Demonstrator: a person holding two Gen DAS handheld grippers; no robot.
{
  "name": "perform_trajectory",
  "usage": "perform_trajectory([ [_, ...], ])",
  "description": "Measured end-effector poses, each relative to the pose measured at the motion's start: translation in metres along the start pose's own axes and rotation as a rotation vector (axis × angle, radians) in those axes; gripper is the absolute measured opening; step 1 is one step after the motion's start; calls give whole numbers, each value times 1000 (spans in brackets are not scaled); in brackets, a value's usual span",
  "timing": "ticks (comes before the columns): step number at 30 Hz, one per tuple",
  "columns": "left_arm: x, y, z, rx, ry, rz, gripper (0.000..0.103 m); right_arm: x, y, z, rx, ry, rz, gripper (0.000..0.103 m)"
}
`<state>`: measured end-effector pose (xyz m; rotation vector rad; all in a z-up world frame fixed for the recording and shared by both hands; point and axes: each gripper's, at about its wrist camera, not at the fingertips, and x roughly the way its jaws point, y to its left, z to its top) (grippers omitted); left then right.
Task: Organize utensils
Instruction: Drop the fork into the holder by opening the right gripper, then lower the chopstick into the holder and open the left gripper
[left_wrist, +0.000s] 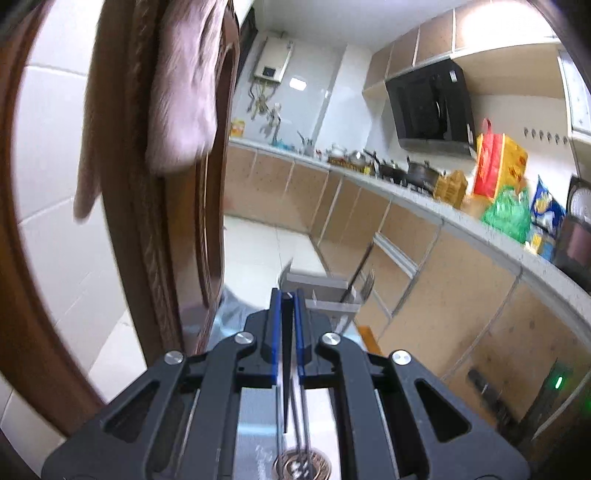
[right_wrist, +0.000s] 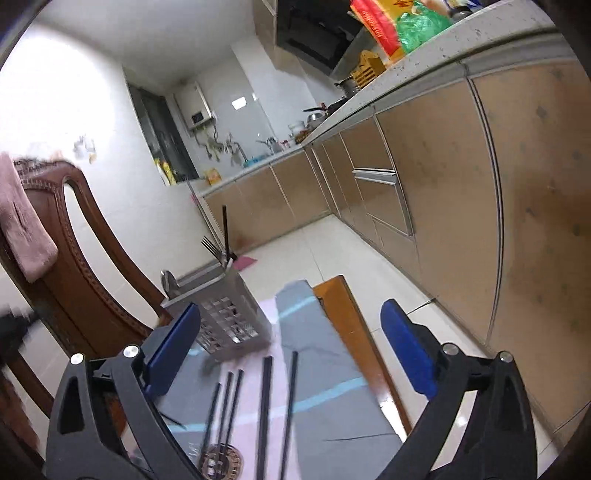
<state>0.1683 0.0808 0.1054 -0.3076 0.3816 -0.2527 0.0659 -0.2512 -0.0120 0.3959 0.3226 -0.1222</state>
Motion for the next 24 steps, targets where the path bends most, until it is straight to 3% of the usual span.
perform_trajectory([
  [7,22,-44,91,0,-83,4,7,-1,-8,9,-29,-13,26,96],
  [12,60,-63,129,2,-105,53,7,5,-25,16,13,9,33,96],
  [17,119,-59,134,-41,-77,85,7,9,-35,21,49,36,50,96],
  [24,188,-37,92,-69,-9,162,8,11,-41,25,47,46,62,96],
])
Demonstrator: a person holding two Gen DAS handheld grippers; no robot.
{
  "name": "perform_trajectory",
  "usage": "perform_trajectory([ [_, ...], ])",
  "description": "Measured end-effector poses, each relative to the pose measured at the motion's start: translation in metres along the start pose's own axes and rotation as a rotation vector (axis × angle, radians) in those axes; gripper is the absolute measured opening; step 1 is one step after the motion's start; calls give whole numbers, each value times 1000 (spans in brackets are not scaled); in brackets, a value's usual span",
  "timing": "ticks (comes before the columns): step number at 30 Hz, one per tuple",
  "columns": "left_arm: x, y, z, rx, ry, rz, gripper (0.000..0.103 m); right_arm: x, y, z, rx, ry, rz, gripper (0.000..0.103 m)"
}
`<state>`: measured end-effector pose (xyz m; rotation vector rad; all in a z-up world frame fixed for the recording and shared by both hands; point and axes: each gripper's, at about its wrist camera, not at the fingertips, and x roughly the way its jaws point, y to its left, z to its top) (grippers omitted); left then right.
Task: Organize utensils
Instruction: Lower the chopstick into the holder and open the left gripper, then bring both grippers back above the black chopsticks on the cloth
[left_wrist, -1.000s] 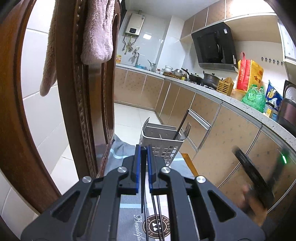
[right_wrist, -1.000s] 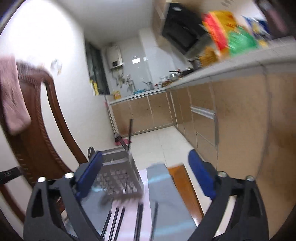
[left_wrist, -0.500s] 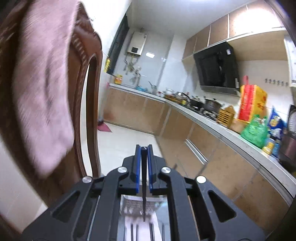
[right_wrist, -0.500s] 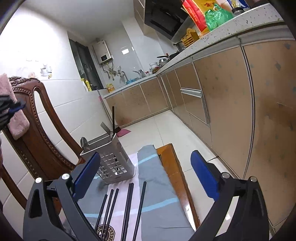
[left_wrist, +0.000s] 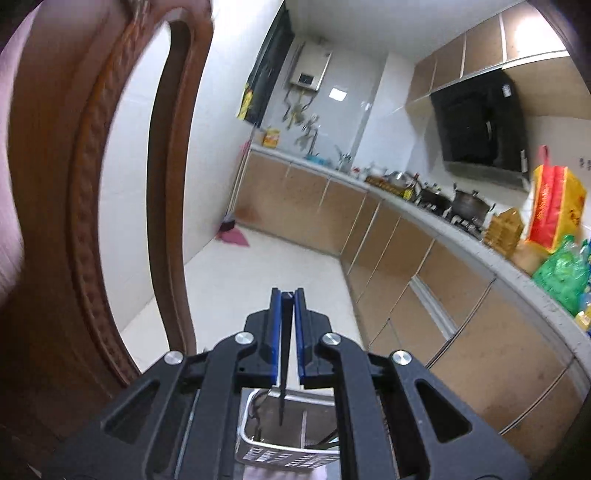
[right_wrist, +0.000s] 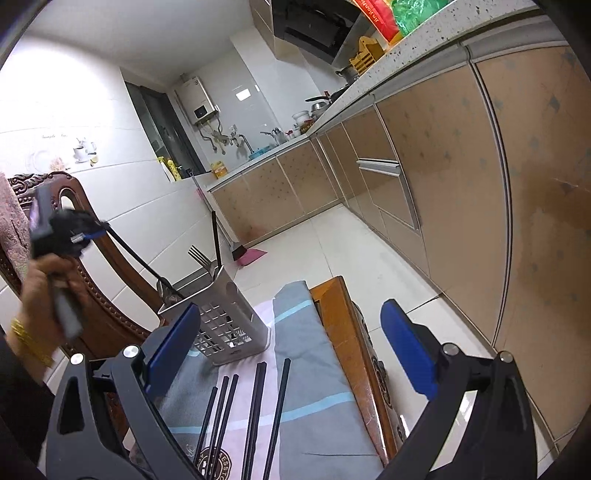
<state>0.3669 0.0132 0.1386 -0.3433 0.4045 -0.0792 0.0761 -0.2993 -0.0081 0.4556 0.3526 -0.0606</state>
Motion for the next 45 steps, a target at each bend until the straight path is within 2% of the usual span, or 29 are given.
perform_trajectory([
  [2,19,3,-20,17,78,-5,7,2,0,1,-8,10,5,96],
  [4,25,4,-36,49,119,-1,8,4,1,1,-10,19,11,96],
  [5,22,7,-44,58,130,-13,12,5,2,1,-13,22,13,96],
  [7,6,13,-58,71,133,-35,25,5,5,0,-24,28,16,96],
  [9,-26,21,-77,83,120,-66,64,6,10,-2,-37,41,24,96],
  [12,-78,26,-110,149,106,-75,80,8,19,-8,-73,58,26,96],
  [16,-123,37,-165,238,171,-55,84,9,29,-15,-117,84,21,96],
  [19,-133,45,-197,240,296,-43,84,6,38,-22,-161,92,7,96],
  [24,-145,53,-233,259,367,-22,84,-1,50,-37,-240,128,-22,96],
  [30,-154,44,-242,258,363,-28,84,-14,62,-71,-293,224,-37,96],
  [34,-153,38,-244,280,374,-40,84,-18,72,-89,-344,248,-34,96],
  [45,-149,40,-244,270,384,-36,84,-10,77,-95,-352,264,-34,96],
])
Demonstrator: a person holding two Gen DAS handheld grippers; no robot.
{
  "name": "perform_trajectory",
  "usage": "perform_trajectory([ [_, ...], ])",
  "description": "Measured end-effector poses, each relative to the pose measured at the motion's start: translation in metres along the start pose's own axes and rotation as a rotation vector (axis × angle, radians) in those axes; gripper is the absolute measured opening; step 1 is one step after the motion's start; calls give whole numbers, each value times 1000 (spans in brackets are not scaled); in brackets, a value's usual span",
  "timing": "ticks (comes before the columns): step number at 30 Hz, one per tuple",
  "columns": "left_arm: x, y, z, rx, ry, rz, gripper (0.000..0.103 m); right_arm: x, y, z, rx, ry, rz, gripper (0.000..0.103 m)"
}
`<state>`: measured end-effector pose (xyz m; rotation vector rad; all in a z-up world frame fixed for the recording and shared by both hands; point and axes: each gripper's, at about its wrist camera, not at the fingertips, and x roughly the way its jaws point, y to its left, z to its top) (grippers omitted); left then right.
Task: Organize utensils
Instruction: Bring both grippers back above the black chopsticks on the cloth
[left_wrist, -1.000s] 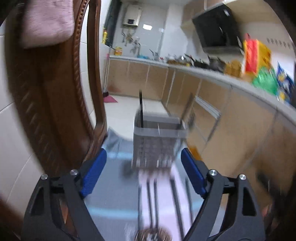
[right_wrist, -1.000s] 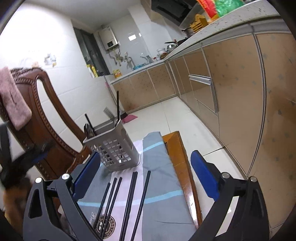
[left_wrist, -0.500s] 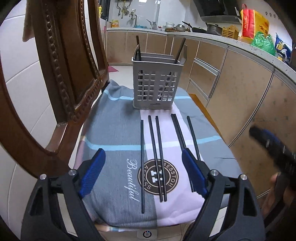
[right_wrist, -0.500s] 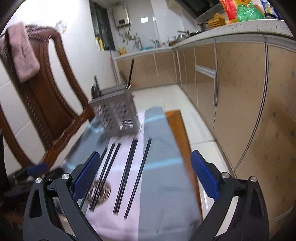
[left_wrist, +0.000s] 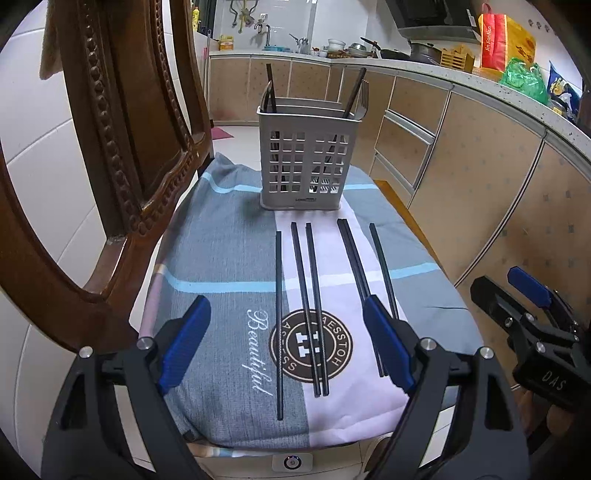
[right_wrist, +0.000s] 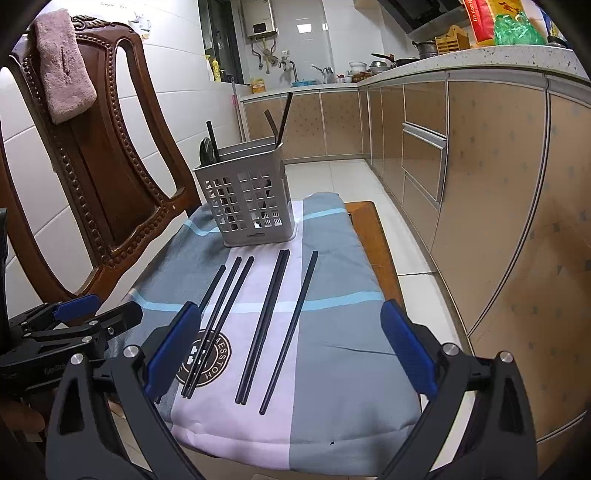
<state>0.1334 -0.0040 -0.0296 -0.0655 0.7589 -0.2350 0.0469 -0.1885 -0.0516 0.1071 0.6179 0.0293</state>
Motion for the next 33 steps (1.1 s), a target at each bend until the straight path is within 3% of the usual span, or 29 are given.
perform_trajectory([
  [26,3,1,-2,-5,19,-1,84,2,-2,0,8,1,-13,96],
  [30,7,6,0,-36,27,0,84,13,8,-3,-61,0,-45,95],
  [32,7,11,3,-59,24,-2,84,25,17,-2,-93,17,-11,73],
  [33,6,13,4,-66,22,-1,84,34,23,0,-98,41,22,68],
])
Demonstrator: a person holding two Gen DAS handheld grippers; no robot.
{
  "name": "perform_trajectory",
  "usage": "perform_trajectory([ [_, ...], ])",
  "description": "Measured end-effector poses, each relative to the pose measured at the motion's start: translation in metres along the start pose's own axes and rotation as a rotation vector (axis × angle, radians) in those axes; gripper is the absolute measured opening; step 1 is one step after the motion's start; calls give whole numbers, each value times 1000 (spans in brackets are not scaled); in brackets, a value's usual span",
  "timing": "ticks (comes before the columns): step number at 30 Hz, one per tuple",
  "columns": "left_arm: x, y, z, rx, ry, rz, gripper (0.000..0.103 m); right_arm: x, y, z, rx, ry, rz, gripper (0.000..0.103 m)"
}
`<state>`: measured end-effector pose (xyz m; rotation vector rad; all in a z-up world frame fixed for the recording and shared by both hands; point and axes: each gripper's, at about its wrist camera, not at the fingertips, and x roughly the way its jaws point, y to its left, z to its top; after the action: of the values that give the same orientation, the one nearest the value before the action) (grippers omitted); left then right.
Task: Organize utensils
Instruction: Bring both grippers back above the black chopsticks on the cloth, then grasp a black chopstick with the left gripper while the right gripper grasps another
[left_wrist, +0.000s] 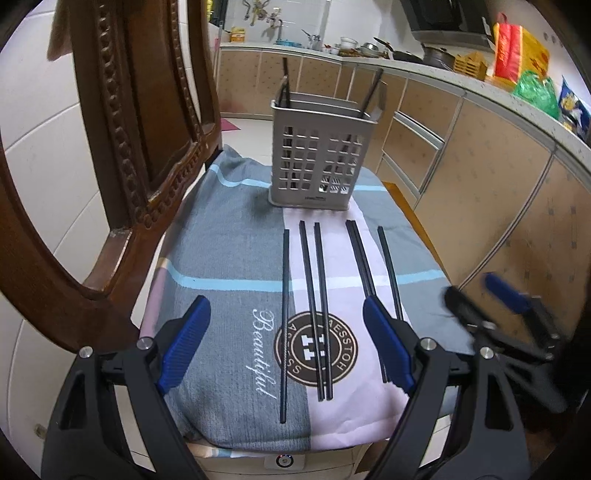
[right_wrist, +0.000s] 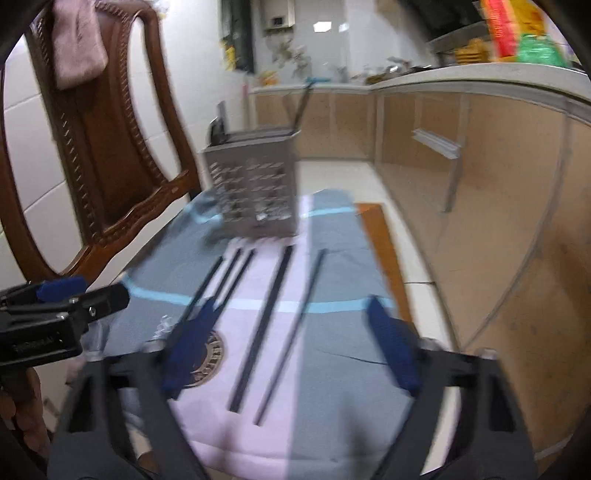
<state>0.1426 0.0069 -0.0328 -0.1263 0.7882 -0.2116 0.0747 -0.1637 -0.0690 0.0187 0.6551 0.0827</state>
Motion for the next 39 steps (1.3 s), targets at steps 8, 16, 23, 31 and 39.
perform_trajectory([
  [8,1,12,1,-28,7,8,84,97,21,12,-16,253,-46,33],
  [16,14,31,3,-56,37,25,84,91,18,18,50,205,-56,33],
  [23,69,10,24,40,117,41,72,81,-10,25,104,202,-91,33],
  [31,157,-1,42,55,263,34,50,93,-28,33,91,229,-103,33],
  [39,171,18,45,23,297,84,25,114,-32,27,50,298,-114,33],
])
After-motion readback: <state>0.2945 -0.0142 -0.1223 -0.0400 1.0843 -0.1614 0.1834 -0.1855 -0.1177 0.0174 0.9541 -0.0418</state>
